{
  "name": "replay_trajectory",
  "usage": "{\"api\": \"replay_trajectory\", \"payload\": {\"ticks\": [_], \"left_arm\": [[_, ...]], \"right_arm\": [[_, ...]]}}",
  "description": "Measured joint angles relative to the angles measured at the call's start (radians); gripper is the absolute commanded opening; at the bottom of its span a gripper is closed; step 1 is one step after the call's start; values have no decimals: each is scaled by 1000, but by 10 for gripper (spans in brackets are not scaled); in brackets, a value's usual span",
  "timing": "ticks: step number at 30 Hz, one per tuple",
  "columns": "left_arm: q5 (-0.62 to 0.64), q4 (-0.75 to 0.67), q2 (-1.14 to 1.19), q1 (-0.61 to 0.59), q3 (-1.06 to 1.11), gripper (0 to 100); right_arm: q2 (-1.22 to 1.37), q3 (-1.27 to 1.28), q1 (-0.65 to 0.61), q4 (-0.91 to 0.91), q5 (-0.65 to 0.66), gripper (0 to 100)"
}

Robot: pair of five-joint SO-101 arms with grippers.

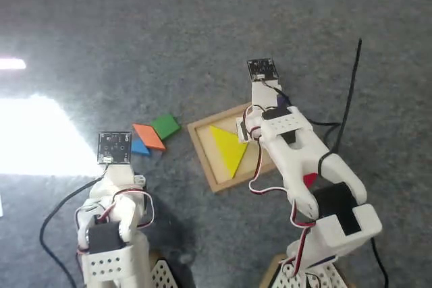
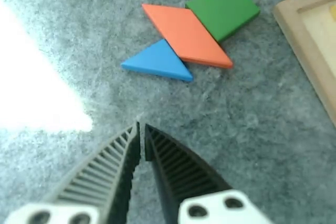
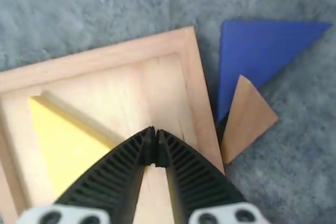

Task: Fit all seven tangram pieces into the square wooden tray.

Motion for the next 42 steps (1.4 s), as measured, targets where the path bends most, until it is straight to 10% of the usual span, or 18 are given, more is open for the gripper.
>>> {"api": "replay_trajectory", "payload": {"ticks": [11, 26, 33, 42], "left_arm": [[0, 0, 0, 0, 0, 14], [0, 0, 0, 0, 0, 14], [0, 0, 0, 0, 0, 14], [0, 0, 0, 0, 0, 14]], "right_arm": [[-3, -15, -278, 58, 0, 9], [-580, -12, -222, 333, 84, 169], [-944, 77, -14, 700, 285, 169], [-950, 569, 75, 488, 666, 170]]}}
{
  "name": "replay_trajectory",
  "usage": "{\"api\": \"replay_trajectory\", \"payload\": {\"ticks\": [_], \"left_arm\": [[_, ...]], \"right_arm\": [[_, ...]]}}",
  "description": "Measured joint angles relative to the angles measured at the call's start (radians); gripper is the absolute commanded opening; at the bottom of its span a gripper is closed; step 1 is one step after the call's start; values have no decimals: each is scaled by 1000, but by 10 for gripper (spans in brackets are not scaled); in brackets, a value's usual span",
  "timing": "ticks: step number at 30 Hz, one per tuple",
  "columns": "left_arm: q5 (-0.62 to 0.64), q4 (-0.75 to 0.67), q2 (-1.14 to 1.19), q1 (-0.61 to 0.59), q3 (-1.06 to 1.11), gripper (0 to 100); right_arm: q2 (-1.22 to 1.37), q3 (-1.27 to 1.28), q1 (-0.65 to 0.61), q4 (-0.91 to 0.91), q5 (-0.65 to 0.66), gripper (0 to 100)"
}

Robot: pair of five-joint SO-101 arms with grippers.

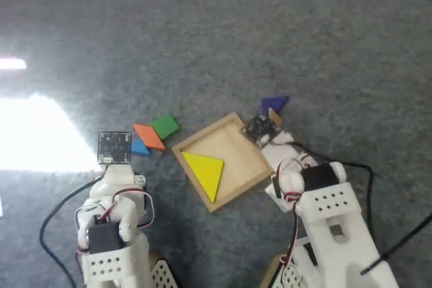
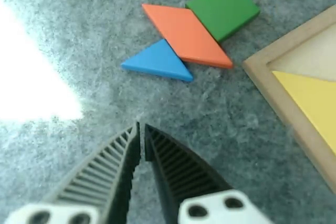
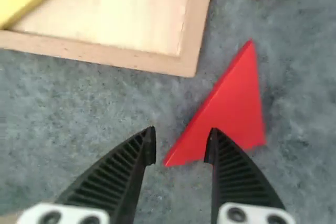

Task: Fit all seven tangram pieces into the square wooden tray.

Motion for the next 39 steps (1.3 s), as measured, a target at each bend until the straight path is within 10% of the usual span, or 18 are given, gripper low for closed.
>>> {"api": "replay_trajectory", "payload": {"ticks": [25, 33, 39], "left_arm": [[0, 0, 0, 0, 0, 14], [0, 0, 0, 0, 0, 14], [0, 0, 0, 0, 0, 14]], "right_arm": [[684, -259, 227, -219, -9, 256], [818, -414, 193, -203, -21, 53], [845, -502, 192, -206, -17, 99]]}}
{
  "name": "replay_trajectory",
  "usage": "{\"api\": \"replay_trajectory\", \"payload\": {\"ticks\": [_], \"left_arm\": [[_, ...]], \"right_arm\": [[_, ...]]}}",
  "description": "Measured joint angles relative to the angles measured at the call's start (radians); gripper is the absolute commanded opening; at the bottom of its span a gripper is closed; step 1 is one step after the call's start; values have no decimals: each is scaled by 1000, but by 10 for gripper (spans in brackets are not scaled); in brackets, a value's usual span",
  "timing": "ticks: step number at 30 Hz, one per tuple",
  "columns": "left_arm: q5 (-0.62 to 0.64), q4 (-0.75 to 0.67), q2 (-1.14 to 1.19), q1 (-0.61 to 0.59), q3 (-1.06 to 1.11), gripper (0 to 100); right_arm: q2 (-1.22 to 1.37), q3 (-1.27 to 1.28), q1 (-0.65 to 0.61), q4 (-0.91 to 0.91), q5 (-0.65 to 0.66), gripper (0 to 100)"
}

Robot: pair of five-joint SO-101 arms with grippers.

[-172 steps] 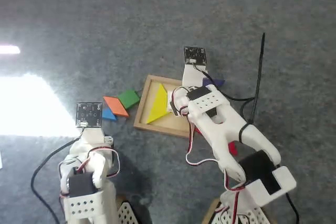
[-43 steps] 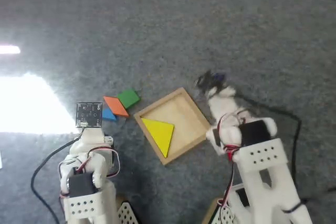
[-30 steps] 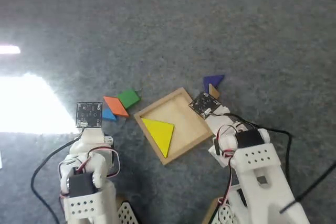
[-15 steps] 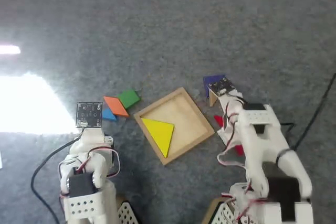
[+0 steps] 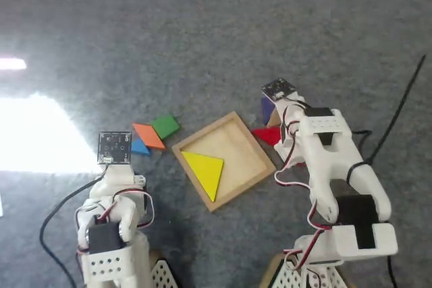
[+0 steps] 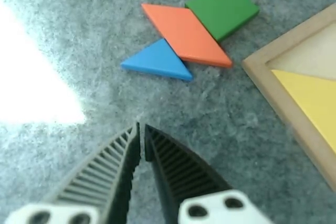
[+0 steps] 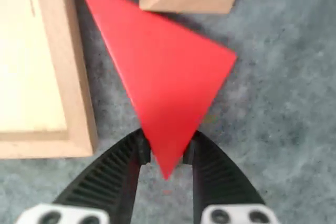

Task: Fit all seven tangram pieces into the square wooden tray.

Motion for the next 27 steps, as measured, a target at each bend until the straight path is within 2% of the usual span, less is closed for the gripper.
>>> {"api": "replay_trajectory", "payload": {"ticks": [8, 11, 15, 19, 22, 27], "left_arm": [[0, 0, 0, 0, 0, 14], [0, 0, 0, 0, 0, 14], [0, 0, 0, 0, 0, 14], [0, 0, 0, 0, 0, 14], [0, 0, 0, 0, 0, 14], [0, 0, 0, 0, 0, 14]], "right_arm": [[-25, -15, -2, 117, 138, 283], [-97, -15, 37, 189, 190, 329], [-209, -15, 37, 144, 201, 336], [-229, -14, -61, 68, 201, 339], [-176, -15, -149, 52, 203, 339], [17, -109, -157, 17, 203, 340]]}}
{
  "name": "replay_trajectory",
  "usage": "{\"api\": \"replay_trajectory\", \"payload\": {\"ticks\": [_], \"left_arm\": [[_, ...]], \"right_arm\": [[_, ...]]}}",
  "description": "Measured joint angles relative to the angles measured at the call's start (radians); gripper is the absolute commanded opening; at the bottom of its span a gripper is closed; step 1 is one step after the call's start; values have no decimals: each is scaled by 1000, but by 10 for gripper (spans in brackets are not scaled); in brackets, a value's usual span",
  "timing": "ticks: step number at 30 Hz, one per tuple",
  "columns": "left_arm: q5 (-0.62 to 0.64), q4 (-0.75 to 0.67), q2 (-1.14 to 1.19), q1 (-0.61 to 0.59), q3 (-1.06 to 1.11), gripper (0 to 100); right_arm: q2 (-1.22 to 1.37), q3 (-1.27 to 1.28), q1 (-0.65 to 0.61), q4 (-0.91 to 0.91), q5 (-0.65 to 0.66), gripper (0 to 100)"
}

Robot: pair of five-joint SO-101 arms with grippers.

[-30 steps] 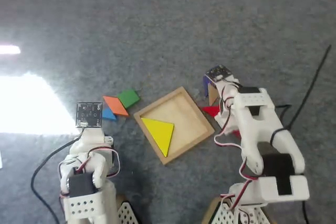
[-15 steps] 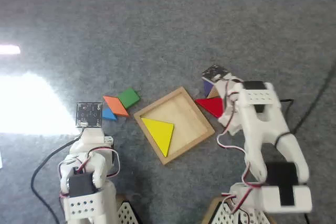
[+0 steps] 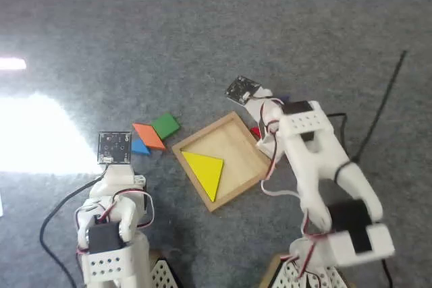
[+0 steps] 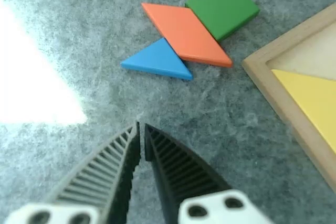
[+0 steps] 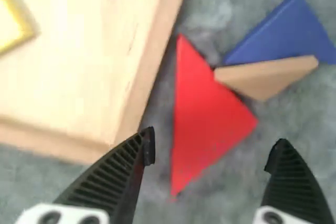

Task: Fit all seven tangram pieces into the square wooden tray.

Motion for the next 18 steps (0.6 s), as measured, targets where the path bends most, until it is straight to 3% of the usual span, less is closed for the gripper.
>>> {"api": "replay_trajectory", "payload": {"ticks": [7, 18], "left_arm": [[0, 0, 0, 0, 0, 14], [0, 0, 0, 0, 0, 14]], "right_arm": [[213, -129, 17, -31, 29, 336], [229, -157, 41, 11, 9, 336]]}}
